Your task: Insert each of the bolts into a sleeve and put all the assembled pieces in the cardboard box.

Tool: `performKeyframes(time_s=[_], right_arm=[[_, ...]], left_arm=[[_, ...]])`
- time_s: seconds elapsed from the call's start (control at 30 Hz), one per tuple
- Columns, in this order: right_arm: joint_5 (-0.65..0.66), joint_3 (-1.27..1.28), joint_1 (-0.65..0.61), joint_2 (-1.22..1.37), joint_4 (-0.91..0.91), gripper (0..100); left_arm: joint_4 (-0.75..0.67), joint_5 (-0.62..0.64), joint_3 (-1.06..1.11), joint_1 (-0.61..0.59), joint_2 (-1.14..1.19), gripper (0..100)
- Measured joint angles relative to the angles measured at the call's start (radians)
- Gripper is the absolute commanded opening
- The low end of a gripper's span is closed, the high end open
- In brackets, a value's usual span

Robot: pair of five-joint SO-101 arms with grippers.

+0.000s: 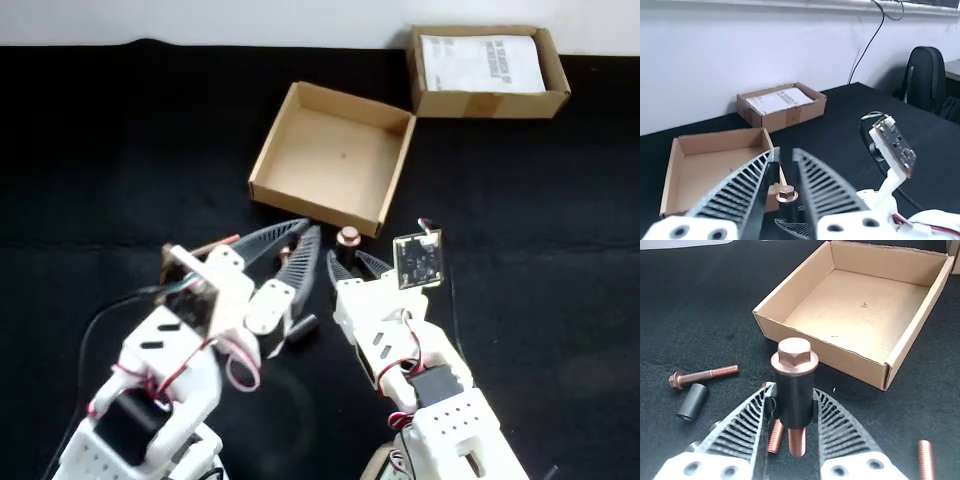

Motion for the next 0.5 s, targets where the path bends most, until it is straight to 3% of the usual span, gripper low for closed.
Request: performKeyframes(time_s=[0.17, 0.5], right_arm=[[0.0, -0.008, 0.014, 0.0, 0.037, 0.6], [-0.061, -0.232, 0.069, 0.0, 0.382, 0.6]], left_arm=[[0.02, 0.002, 0.083, -0.115, -0.106, 1], [0.172, 0.002, 0.348, -0.388, -0.219, 1]])
